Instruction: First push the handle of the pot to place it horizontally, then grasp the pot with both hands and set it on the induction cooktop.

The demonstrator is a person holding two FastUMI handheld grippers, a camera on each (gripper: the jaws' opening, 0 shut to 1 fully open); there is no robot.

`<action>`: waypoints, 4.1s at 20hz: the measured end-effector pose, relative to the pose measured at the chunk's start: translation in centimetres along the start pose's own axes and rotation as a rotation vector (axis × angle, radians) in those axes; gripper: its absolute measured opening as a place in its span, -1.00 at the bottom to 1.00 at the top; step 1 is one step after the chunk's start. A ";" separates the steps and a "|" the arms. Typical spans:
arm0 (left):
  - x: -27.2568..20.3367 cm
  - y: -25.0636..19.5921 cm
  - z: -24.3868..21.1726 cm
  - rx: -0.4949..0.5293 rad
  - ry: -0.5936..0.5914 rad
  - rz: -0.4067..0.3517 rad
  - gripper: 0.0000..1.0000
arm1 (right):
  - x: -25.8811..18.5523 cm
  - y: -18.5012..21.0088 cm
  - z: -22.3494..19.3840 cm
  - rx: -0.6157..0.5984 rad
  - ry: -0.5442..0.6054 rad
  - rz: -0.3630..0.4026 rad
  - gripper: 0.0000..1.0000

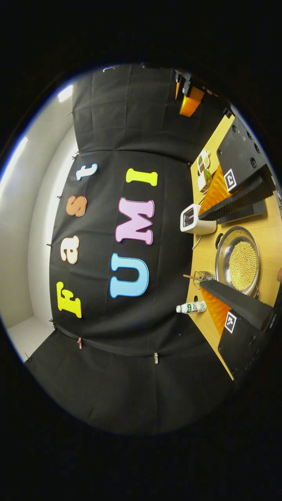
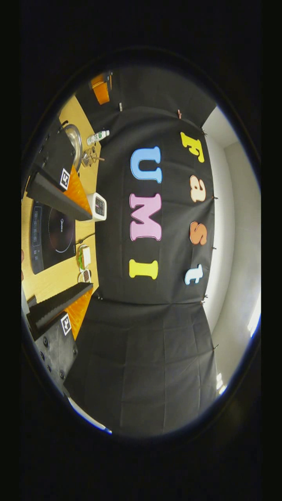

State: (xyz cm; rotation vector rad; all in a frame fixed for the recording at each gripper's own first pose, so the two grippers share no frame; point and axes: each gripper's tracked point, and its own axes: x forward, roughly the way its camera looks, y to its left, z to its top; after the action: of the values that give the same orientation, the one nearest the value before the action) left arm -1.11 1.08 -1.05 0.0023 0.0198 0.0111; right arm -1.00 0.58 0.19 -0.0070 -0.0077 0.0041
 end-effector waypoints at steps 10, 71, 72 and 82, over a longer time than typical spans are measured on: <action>-0.6 0.2 0.1 0.035 0.000 0.009 0.90 | -0.6 0.7 0.4 0.005 0.008 0.031 0.96; 4.0 8.4 -28.9 -0.075 0.909 -0.200 -0.90 | 1.4 3.7 -7.7 -0.039 0.220 0.072 0.93; 4.2 8.6 -28.9 -0.075 0.912 -0.199 -0.90 | 1.4 3.6 -8.0 -0.037 0.225 0.064 0.96; 5.5 12.4 -29.8 -0.010 0.951 -0.160 -0.90 | 2.8 4.6 -8.1 -0.051 0.227 0.058 0.96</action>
State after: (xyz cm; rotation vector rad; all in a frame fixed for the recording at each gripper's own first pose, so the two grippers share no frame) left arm 3.71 13.57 -30.90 -0.0146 0.9709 -0.1489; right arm 1.86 5.11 -7.90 -0.0588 0.2194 0.0613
